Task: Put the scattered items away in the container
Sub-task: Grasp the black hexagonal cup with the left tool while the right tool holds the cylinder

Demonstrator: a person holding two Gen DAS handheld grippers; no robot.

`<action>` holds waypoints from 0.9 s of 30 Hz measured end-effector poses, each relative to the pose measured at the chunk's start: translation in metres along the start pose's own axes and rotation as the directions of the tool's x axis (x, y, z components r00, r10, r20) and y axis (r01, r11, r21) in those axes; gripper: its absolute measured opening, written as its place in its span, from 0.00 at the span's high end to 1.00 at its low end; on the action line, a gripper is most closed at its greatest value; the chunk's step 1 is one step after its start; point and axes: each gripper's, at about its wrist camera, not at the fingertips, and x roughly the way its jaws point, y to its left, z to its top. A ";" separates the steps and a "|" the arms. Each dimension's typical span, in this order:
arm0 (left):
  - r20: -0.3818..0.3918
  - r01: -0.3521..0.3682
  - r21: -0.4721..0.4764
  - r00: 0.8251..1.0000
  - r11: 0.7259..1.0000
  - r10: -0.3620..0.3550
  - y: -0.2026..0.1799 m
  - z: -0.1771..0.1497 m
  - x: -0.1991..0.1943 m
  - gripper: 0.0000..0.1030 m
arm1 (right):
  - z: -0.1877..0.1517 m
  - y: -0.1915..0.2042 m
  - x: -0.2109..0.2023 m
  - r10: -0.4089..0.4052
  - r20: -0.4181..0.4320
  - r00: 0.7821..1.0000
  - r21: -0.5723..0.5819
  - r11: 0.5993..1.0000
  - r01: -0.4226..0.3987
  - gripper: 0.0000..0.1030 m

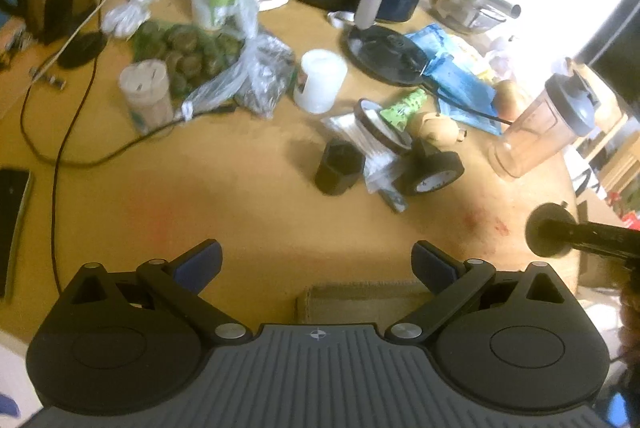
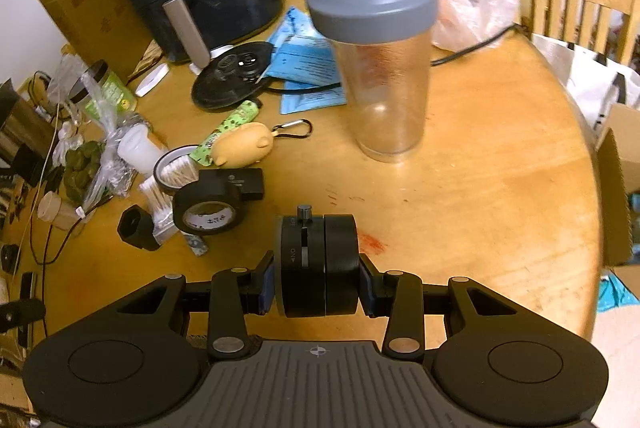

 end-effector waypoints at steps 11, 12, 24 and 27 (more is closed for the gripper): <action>0.032 -0.013 0.105 0.999 0.994 0.010 -0.007 0.023 0.026 0.00 | -0.015 -0.018 -0.010 -0.049 -0.002 0.999 0.073 0.996 0.049 0.58; 0.034 -0.014 0.117 0.999 0.993 0.010 -0.008 0.024 0.030 0.00 | -0.016 -0.019 -0.010 -0.053 -0.003 0.999 0.079 0.995 0.053 0.58; 0.049 -0.014 0.256 0.999 0.967 0.001 -0.022 0.038 0.073 0.00 | -0.026 -0.020 -0.016 -0.094 -0.012 0.995 0.116 0.989 0.095 0.58; 0.048 -0.007 0.263 0.999 0.965 -0.006 -0.024 0.041 0.082 0.00 | -0.029 -0.020 -0.016 -0.100 -0.019 0.995 0.126 0.987 0.102 0.58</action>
